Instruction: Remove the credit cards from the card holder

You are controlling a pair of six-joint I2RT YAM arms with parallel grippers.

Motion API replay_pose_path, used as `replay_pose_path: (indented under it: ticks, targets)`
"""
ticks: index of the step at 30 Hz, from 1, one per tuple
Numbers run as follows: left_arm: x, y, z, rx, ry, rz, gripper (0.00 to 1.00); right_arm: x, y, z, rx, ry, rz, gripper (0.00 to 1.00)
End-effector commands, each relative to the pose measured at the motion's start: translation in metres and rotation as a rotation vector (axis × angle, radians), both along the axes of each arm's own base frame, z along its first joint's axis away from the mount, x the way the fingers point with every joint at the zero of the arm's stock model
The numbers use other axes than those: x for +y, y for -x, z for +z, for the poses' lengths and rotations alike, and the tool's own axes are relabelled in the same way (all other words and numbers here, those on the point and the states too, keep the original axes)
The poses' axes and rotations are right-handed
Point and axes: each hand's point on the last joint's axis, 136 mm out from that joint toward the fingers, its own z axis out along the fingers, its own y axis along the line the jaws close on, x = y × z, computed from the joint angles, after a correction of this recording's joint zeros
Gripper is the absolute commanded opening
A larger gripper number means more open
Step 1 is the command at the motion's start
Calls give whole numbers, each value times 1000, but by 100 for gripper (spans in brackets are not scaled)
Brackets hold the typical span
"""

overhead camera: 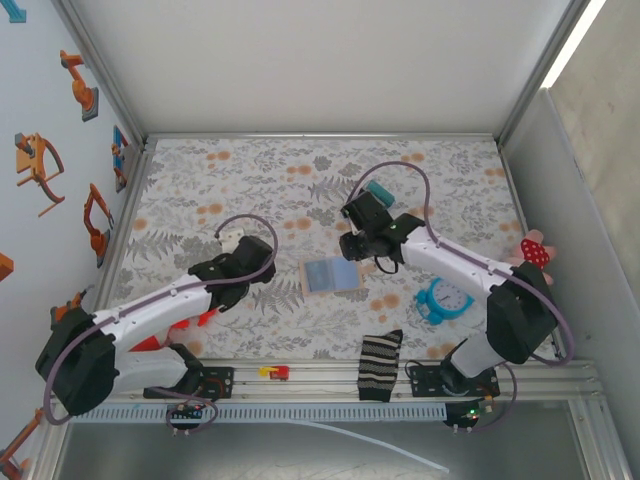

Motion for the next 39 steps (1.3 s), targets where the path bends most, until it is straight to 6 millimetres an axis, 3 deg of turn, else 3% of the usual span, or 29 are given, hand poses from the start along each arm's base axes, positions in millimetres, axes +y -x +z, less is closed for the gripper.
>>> replay_pose_path:
  ticks: [1, 10, 23, 29, 39]
  targets:
    - [13, 2, 0, -15, 63, 49, 97, 8, 6, 2, -27, -16, -82, 39]
    - [45, 6, 5, -53, 147, 137, 97, 54, 36, -13, 11, -2, 5, 39]
    - [68, 18, 5, -83, 156, 203, 97, 89, 54, -55, 95, 71, 91, 39]
    - [71, 19, 7, -99, 163, 206, 97, 96, 57, -71, 138, 90, 88, 43]
    - [69, 19, 4, -92, 171, 201, 97, 88, 55, -89, 147, 161, 79, 47]
